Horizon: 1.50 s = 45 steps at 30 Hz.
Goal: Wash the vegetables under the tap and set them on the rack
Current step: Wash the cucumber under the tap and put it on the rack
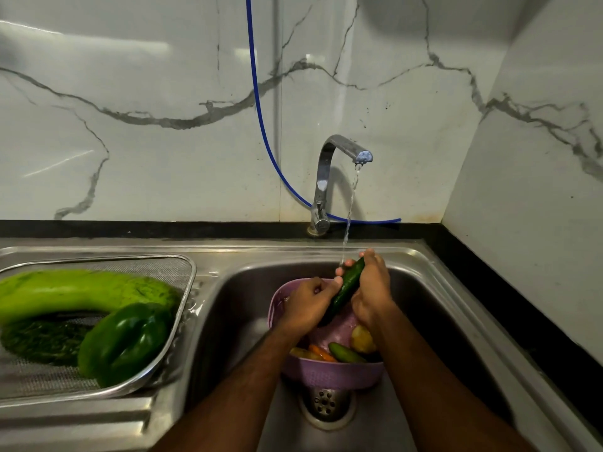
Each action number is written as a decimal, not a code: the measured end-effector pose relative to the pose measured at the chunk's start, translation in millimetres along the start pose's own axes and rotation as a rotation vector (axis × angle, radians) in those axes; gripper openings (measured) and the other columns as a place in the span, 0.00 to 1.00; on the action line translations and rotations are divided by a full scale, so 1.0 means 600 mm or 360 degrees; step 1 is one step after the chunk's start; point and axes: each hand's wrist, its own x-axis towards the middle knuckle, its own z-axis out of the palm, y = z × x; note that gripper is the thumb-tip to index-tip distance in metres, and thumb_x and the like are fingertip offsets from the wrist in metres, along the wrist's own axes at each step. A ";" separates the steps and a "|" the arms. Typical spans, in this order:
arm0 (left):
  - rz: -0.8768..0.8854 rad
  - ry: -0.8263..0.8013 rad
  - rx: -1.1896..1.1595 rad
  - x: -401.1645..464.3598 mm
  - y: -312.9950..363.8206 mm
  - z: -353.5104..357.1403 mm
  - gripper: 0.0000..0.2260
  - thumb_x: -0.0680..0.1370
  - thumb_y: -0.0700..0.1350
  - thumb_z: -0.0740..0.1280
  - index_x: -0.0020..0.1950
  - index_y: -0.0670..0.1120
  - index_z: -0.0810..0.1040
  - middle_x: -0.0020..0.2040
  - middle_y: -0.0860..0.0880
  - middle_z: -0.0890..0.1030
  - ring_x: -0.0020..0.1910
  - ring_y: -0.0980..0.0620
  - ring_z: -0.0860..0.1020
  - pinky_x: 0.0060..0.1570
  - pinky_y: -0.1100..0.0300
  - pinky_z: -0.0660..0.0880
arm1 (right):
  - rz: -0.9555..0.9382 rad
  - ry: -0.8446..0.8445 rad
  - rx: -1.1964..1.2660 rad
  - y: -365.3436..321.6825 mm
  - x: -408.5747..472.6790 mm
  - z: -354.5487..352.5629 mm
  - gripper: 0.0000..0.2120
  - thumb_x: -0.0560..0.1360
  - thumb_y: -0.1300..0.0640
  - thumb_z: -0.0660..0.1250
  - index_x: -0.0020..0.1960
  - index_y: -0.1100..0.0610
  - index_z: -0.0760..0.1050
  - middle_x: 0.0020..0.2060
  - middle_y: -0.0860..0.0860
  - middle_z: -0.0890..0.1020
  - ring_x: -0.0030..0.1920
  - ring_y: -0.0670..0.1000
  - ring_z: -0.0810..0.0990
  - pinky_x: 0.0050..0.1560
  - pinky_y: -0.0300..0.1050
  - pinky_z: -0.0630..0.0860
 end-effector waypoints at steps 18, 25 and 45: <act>0.0093 -0.0242 0.0005 -0.009 -0.002 -0.001 0.11 0.83 0.48 0.64 0.64 0.48 0.77 0.56 0.49 0.83 0.56 0.53 0.81 0.63 0.48 0.76 | -0.0127 -0.0324 -0.0437 0.005 -0.018 0.010 0.15 0.87 0.56 0.55 0.56 0.59 0.81 0.49 0.57 0.82 0.49 0.54 0.80 0.53 0.54 0.81; -0.0079 -0.0233 -0.0441 -0.002 0.000 0.008 0.19 0.85 0.55 0.56 0.61 0.40 0.75 0.48 0.38 0.83 0.48 0.41 0.82 0.54 0.46 0.80 | -0.0215 -0.0365 -0.0439 0.000 -0.012 0.002 0.15 0.85 0.62 0.59 0.59 0.51 0.82 0.59 0.53 0.82 0.59 0.53 0.82 0.54 0.46 0.81; -0.0268 -0.0232 -0.0542 -0.004 0.000 0.000 0.24 0.83 0.61 0.54 0.55 0.45 0.82 0.46 0.40 0.86 0.45 0.41 0.84 0.52 0.47 0.80 | -0.0154 -0.0034 -0.0665 0.012 0.015 -0.015 0.13 0.81 0.44 0.67 0.58 0.53 0.80 0.54 0.54 0.85 0.55 0.53 0.83 0.63 0.55 0.79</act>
